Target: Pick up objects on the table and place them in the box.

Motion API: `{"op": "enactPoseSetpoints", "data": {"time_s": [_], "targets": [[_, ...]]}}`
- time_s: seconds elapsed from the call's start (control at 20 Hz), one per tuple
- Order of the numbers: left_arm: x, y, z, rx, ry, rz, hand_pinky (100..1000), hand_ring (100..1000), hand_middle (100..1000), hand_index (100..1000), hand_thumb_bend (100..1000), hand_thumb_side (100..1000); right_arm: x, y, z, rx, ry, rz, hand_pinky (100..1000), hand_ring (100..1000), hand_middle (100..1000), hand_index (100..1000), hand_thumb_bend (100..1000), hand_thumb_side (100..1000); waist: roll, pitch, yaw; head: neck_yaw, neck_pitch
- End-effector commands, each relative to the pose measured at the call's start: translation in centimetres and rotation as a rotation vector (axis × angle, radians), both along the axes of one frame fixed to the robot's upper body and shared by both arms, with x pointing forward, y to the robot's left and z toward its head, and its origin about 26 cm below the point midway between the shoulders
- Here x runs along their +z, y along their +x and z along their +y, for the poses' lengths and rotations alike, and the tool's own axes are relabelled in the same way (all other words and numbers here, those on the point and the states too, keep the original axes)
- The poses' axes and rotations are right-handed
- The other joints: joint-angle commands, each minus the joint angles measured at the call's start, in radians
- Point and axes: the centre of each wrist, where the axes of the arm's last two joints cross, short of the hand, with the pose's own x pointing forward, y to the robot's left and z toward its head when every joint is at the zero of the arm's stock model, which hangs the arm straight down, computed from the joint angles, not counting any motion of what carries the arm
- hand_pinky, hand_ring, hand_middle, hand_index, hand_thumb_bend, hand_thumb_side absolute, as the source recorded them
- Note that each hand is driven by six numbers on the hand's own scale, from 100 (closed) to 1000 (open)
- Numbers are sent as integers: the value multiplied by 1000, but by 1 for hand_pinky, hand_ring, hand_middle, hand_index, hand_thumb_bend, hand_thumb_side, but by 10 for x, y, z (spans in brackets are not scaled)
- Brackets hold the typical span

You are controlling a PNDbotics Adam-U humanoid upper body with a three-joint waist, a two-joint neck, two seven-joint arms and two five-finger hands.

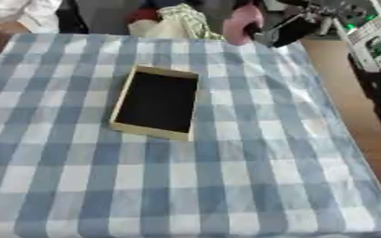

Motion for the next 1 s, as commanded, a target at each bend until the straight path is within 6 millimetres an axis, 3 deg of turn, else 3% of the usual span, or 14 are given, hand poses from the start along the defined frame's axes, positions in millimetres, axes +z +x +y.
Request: {"op": "enactPoseSetpoints", "data": {"time_s": [0.05, 0.55, 1.0], "targets": [[9, 0, -3, -20, -5, -29, 636, 751, 716, 768, 100, 606, 6, 9, 16, 16, -12, -21, 748, 585, 623, 766, 100, 100, 4, -12, 4, -12, 6], [18, 4, -7, -35, -48, -61, 639, 753, 718, 770, 100, 605, -16, 35, 70, 12, -22, -33, 750, 588, 626, 771, 100, 100, 16, -7, 24, -33, 6], [20, 5, -11, -52, -64, -66, 638, 753, 717, 770, 100, 607, -50, 47, 93, -7, -50, -6, 743, 589, 622, 766, 100, 100, 18, 2, 36, -42, 6]]}}
